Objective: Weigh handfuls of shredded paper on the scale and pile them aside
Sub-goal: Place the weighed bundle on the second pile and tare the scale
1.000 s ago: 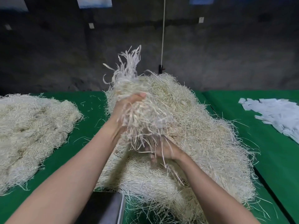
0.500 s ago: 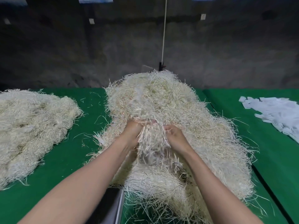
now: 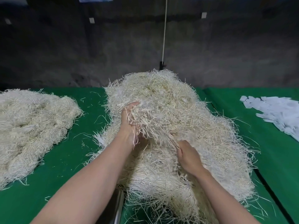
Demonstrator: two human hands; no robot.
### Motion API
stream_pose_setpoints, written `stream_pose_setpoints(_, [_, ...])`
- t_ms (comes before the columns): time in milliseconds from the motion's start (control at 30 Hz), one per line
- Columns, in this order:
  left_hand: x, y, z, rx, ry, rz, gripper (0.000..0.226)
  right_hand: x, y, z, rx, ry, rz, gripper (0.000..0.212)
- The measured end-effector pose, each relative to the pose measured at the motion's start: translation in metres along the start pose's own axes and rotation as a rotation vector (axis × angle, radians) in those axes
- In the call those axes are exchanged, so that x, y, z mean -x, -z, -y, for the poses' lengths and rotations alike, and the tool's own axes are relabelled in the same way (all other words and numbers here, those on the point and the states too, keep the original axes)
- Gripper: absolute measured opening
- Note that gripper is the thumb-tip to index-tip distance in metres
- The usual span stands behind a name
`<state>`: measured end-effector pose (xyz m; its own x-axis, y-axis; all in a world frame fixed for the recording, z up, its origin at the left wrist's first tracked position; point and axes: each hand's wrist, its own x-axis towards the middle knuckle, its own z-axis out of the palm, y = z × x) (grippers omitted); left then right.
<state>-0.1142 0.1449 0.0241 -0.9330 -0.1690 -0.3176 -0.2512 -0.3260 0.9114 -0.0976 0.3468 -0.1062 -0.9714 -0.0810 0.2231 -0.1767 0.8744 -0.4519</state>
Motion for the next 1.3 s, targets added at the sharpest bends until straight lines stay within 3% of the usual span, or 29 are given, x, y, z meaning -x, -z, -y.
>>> stream_pose_setpoints(100, [-0.008, 0.012, -0.016, 0.01, 0.029, -0.052, 0.075, 0.021, -0.004, -0.053, 0.179, -0.248, 0.121, 0.032])
stream_pose_setpoints(200, [-0.008, 0.02, -0.037, -0.019, -0.046, -0.066, 0.071, 0.024, 0.002, -0.063, 0.261, -0.364, 0.18, 0.034])
stream_pose_setpoints(300, [0.001, 0.024, -0.038, -0.018, -0.027, -0.085, 0.064, -0.002, 0.038, -0.014, 0.077, -0.292, 0.15, 0.038])
stream_pose_setpoints(400, [0.015, 0.034, -0.035, -0.014, -0.029, -0.113, 0.054, -0.021, 0.089, 0.041, -0.052, -0.096, -0.139, 0.043])
stream_pose_setpoints(467, [0.026, 0.039, -0.043, -0.018, -0.094, -0.113, 0.033, -0.023, 0.114, 0.076, -0.407, 0.047, -0.28, 0.048])
stream_pose_setpoints(533, [0.034, 0.044, -0.051, 0.019, -0.17, -0.103, 0.036, -0.021, 0.122, 0.113, -0.86, 0.193, -0.098, 0.078])
stream_pose_setpoints(567, [0.038, 0.049, -0.053, 0.035, -0.163, -0.099, 0.039, -0.023, 0.116, 0.128, -0.946, 0.218, 0.059, 0.098])
stream_pose_setpoints(633, [0.048, 0.057, -0.06, 0.055, -0.159, -0.081, 0.033, -0.024, 0.086, 0.155, -0.79, 0.211, 0.367, 0.122])
stream_pose_setpoints(667, [0.051, 0.061, -0.064, 0.047, -0.186, -0.078, 0.032, -0.022, 0.067, 0.168, -0.682, 0.18, 0.483, 0.118])
stream_pose_setpoints(700, [0.053, 0.065, -0.068, 0.023, -0.241, -0.079, 0.034, -0.018, 0.046, 0.178, -0.629, 0.138, 0.565, 0.095])
stream_pose_setpoints(733, [0.053, 0.071, -0.073, -0.021, -0.324, -0.063, 0.037, -0.013, 0.026, 0.184, -0.653, 0.091, 0.586, 0.056])
stream_pose_setpoints(767, [0.053, 0.079, -0.077, -0.095, -0.417, -0.055, 0.037, -0.008, 0.01, 0.188, -0.714, 0.026, 0.544, 0.019])
stream_pose_setpoints(800, [0.047, 0.089, -0.078, -0.203, -0.511, -0.07, 0.033, -0.004, -0.001, 0.189, -0.833, -0.06, 0.499, 0.006])
stream_pose_setpoints(900, [0.026, 0.124, -0.067, -0.737, -0.715, -0.091, 0.018, 0.002, -0.01, 0.196, -1.464, -0.457, 0.507, 0.02])
stream_pose_setpoints(1000, [0.018, 0.148, -0.039, -1.356, -0.79, -0.026, 0.013, 0.007, -0.011, 0.215, -1.733, -0.62, 0.531, 0.027])
stream_pose_setpoints(1033, [0.018, 0.154, -0.03, -1.493, -0.807, 0.005, 0.006, 0.012, -0.012, 0.224, -1.772, -0.606, 0.538, 0.04])
stream_pose_setpoints(1100, [0.022, 0.161, -0.02, -1.672, -0.819, 0.044, 0.016, 0.019, -0.017, 0.239, -1.812, -0.498, 0.596, 0.068])
stream_pose_setpoints(1167, [0.028, 0.168, -0.016, -1.78, -0.875, 0.076, 0.022, 0.027, -0.02, 0.248, -1.77, -0.408, 0.663, 0.081])
stream_pose_setpoints(1300, [0.047, 0.172, -0.001, -1.898, -0.874, 0.202, 0.047, 0.04, -0.026, 0.26, -1.5, -0.494, 0.575, 0.062])
